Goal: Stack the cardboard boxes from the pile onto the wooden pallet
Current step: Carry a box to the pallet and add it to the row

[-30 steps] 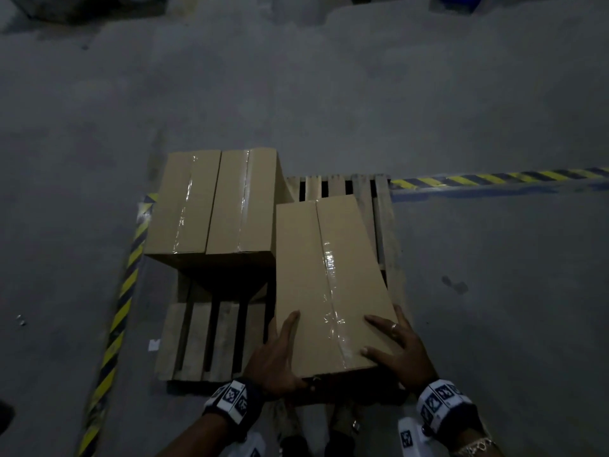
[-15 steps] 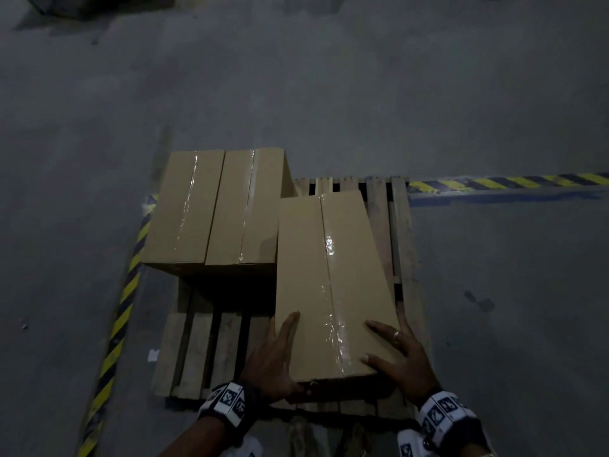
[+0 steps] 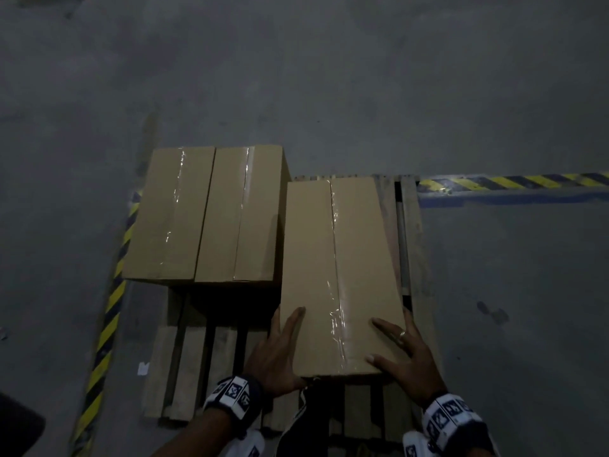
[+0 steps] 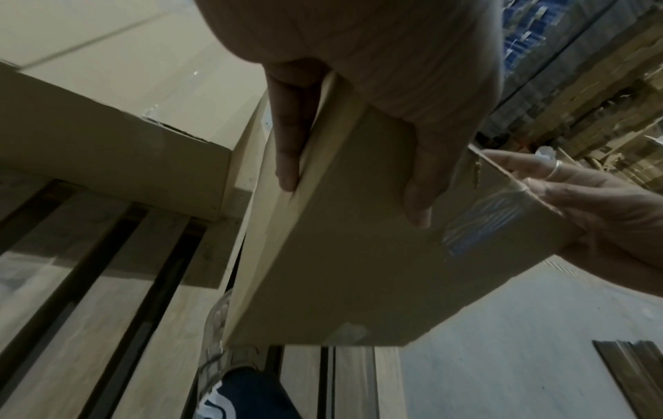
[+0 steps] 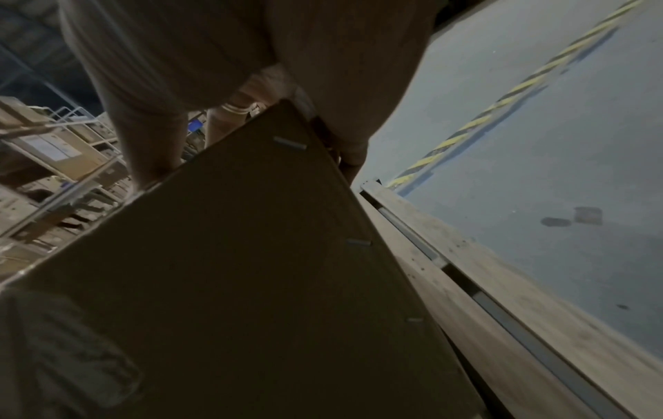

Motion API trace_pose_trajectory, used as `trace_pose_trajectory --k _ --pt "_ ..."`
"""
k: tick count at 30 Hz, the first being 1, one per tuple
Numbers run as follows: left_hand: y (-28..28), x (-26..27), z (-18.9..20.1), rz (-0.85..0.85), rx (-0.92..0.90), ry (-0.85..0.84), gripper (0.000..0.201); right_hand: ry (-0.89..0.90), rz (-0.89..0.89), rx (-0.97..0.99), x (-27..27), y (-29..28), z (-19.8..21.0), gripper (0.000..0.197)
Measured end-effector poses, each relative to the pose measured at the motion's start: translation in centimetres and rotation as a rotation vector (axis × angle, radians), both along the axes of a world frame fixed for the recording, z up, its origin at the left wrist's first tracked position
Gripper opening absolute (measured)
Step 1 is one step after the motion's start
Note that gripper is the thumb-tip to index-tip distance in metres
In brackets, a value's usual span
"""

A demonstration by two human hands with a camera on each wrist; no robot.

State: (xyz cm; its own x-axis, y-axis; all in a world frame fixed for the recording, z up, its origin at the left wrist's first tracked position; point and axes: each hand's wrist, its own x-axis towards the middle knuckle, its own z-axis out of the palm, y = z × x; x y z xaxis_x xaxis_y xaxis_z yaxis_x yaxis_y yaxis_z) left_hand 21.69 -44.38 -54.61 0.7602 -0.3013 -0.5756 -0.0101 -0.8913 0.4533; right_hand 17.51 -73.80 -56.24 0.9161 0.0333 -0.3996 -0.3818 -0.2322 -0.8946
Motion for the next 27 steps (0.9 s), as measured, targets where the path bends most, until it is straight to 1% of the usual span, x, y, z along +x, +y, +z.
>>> trace_pose_trajectory --k 4,6,9,13,17,19,22,24,25,27 --pt "0.9 4.4 -2.6 0.001 0.014 0.022 0.141 0.014 0.055 -0.070 5.0 0.6 -2.1 0.070" --pt "1.4 6.9 -4.2 0.008 0.022 0.029 0.141 0.019 0.085 -0.101 7.7 1.0 -3.7 0.072" --pt "2.0 10.6 -6.5 -0.001 0.015 0.048 0.139 0.019 0.063 -0.096 10.9 1.9 -5.9 0.072" --pt "3.1 14.2 -10.0 -0.042 0.020 0.047 0.135 0.070 0.047 -0.089 13.8 3.3 -8.5 0.072" --pt "4.2 15.1 -13.9 -0.087 0.079 0.021 0.135 0.091 0.089 -0.105 16.2 4.5 -11.1 0.076" --pt "4.4 15.1 -15.3 -0.080 0.132 0.013 0.128 0.088 0.137 -0.128 17.0 4.7 -12.4 0.082" --pt "4.3 14.9 -17.0 -0.066 0.204 0.014 0.113 0.096 0.241 -0.160 17.0 4.4 -15.3 0.099" --pt "4.1 14.4 -17.8 -0.111 0.226 0.007 0.104 0.125 0.330 -0.210 16.4 4.0 -17.3 0.115" --pt "4.1 14.2 -18.1 -0.148 0.237 0.003 0.101 0.133 0.380 -0.248 16.0 4.0 -18.2 0.121" --pt "4.1 14.0 -18.6 -0.180 0.277 0.005 0.106 0.121 0.453 -0.327 15.5 3.9 -19.3 0.126"
